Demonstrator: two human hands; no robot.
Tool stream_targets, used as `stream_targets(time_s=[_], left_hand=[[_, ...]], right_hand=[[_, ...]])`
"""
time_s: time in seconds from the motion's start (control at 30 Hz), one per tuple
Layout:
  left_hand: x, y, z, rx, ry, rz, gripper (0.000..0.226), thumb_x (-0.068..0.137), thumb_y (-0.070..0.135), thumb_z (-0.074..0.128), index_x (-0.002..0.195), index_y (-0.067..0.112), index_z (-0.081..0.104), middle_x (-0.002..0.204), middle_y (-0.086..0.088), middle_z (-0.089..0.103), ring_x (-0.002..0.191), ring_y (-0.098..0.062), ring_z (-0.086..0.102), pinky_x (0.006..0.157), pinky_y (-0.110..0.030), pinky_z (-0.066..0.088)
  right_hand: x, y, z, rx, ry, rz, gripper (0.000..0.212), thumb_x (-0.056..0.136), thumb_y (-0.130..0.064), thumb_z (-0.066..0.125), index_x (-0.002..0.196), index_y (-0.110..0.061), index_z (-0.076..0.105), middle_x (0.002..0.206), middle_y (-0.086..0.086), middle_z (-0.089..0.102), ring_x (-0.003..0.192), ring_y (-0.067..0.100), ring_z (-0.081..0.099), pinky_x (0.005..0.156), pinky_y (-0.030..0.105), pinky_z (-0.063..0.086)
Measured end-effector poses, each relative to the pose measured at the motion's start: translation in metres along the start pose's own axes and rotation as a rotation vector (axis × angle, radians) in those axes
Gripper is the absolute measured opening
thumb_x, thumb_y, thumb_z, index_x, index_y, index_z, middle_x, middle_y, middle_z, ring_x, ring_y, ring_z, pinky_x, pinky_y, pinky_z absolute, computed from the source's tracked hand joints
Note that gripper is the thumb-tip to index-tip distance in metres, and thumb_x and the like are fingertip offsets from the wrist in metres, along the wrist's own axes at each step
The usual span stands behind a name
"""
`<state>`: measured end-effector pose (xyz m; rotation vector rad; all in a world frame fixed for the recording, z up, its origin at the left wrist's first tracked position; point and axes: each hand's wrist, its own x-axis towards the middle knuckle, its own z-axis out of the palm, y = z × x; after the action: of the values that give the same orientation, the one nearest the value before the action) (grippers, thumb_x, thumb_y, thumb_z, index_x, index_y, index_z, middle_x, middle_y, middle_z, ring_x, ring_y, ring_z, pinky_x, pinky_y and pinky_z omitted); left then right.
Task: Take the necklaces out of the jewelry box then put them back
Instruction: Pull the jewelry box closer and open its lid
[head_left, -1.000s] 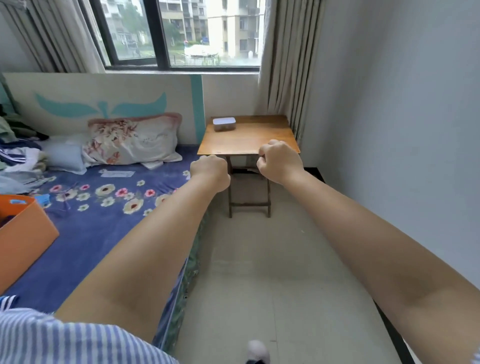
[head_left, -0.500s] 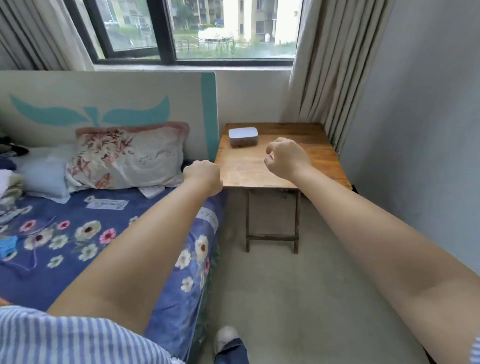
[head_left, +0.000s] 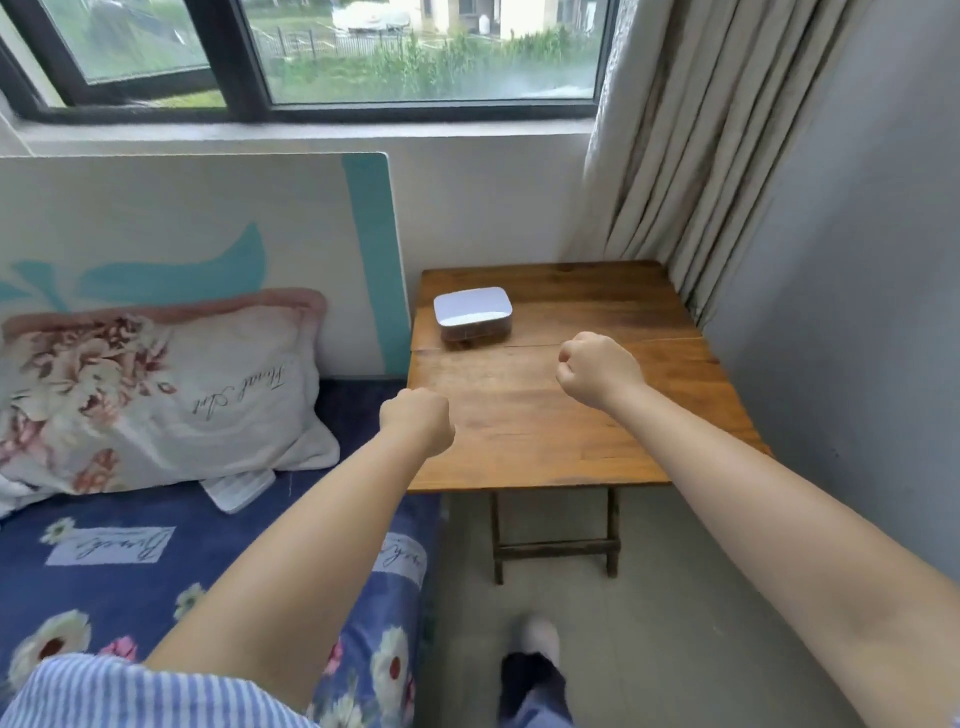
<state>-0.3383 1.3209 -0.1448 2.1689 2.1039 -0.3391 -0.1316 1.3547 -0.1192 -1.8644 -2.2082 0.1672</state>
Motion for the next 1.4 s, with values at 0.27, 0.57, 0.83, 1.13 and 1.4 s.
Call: stream_targets(time_s=[0.27, 0.57, 0.83, 1.13, 1.4], left_hand=[[0.148, -0.031, 0.013, -0.174, -0.067, -0.160, 0.023, 0.086, 0.015, 0.039, 0.083, 0.004, 0.059, 0.089, -0.012, 0.056, 0.075, -0.025, 0.046, 0.054, -0.030, 0.036], [0.302, -0.054, 0.038, -0.516, -0.120, -0.273, 0.034, 0.090, 0.024, 0.043, 0.118, 0.007, 0.053, 0.120, -0.012, 0.060, 0.104, -0.028, 0.056, 0.077, -0.034, 0.047], [0.428, -0.041, 0.073, -0.917, -0.163, -0.292, 0.052, 0.093, 0.024, 0.043, 0.141, 0.012, 0.027, 0.146, -0.012, 0.038, 0.125, -0.030, 0.044, 0.093, -0.033, 0.040], [0.439, -0.037, 0.119, -1.314, -0.162, -0.352, 0.050, 0.097, 0.013, 0.037, 0.145, 0.017, 0.021, 0.155, -0.002, 0.020, 0.140, -0.021, 0.025, 0.108, -0.030, 0.028], [0.348, -0.029, 0.149, -1.308, -0.127, -0.333, 0.052, 0.092, 0.008, 0.044, 0.142, 0.017, 0.029, 0.151, -0.002, 0.028, 0.133, -0.016, 0.033, 0.092, -0.020, 0.032]], right_hand=[[0.172, 0.030, 0.067, -0.010, -0.167, -0.010, 0.028, 0.086, -0.016, 0.041, 0.095, -0.003, 0.063, 0.106, 0.015, 0.059, 0.099, 0.032, 0.054, 0.067, 0.032, 0.039], [0.303, 0.045, 0.151, 0.229, -0.297, 0.154, 0.022, 0.083, -0.010, 0.042, 0.089, -0.001, 0.061, 0.102, 0.019, 0.065, 0.098, 0.036, 0.056, 0.070, 0.034, 0.042], [0.375, 0.070, 0.228, 0.464, -0.354, 0.317, 0.051, 0.089, -0.022, 0.049, 0.136, -0.009, 0.034, 0.145, 0.015, 0.035, 0.135, 0.028, 0.030, 0.106, 0.038, 0.031], [0.372, 0.066, 0.276, 0.747, -0.291, 0.477, 0.046, 0.093, -0.020, 0.045, 0.137, -0.011, 0.035, 0.148, 0.007, 0.034, 0.132, 0.021, 0.035, 0.107, 0.030, 0.028], [0.262, 0.054, 0.265, 0.792, -0.180, 0.635, 0.039, 0.087, -0.007, 0.046, 0.125, -0.009, 0.051, 0.135, 0.008, 0.052, 0.119, 0.019, 0.048, 0.092, 0.021, 0.034]])
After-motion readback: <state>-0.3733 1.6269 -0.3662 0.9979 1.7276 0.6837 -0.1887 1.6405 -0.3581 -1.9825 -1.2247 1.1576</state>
